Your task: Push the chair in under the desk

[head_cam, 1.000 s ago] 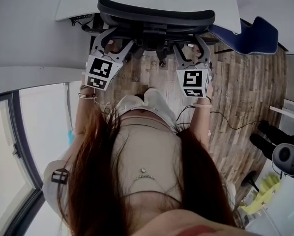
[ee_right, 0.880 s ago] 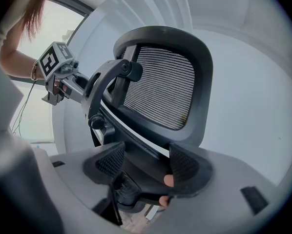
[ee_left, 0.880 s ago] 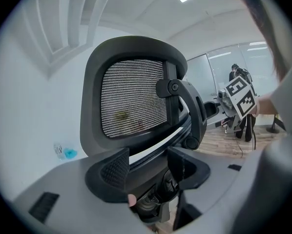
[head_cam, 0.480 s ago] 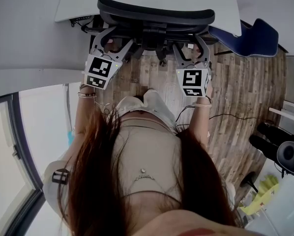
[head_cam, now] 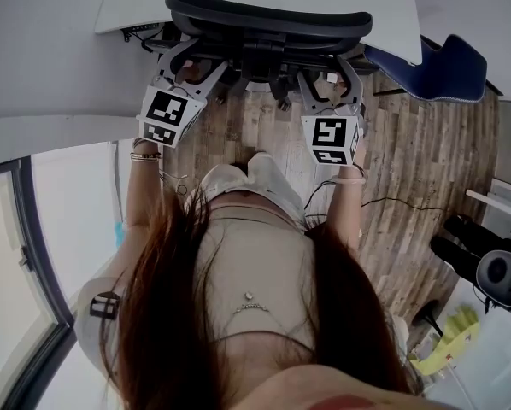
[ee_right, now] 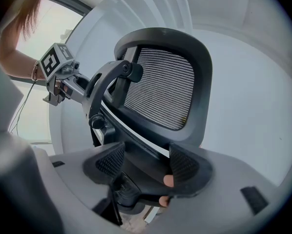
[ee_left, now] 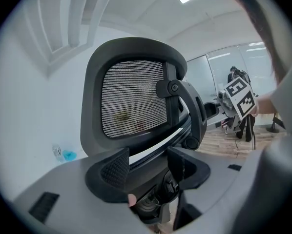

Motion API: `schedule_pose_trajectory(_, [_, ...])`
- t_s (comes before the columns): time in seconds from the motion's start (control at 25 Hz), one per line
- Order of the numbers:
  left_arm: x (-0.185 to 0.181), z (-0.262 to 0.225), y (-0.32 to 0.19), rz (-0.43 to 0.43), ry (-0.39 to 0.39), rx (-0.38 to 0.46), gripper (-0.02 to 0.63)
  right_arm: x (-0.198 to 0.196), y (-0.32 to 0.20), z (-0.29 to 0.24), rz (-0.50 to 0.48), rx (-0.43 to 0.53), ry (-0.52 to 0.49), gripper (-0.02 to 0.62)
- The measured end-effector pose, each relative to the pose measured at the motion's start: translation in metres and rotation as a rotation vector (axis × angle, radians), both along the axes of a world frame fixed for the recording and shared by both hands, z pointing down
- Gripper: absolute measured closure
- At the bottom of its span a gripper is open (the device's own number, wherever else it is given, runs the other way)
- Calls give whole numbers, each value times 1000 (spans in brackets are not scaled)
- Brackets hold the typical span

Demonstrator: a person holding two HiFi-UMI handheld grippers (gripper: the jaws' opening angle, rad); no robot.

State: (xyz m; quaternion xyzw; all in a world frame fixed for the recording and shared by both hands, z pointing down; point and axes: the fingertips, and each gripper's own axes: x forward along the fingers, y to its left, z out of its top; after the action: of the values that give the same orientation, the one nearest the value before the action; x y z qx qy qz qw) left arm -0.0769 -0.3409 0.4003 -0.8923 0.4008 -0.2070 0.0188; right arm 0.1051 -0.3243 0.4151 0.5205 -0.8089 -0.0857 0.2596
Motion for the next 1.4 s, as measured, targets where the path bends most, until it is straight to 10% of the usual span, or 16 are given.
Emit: schedule_pose_trajectory(1.4, [-5,-5,-48,15,11,4,365,-1,-44,1,34,-16,9,308])
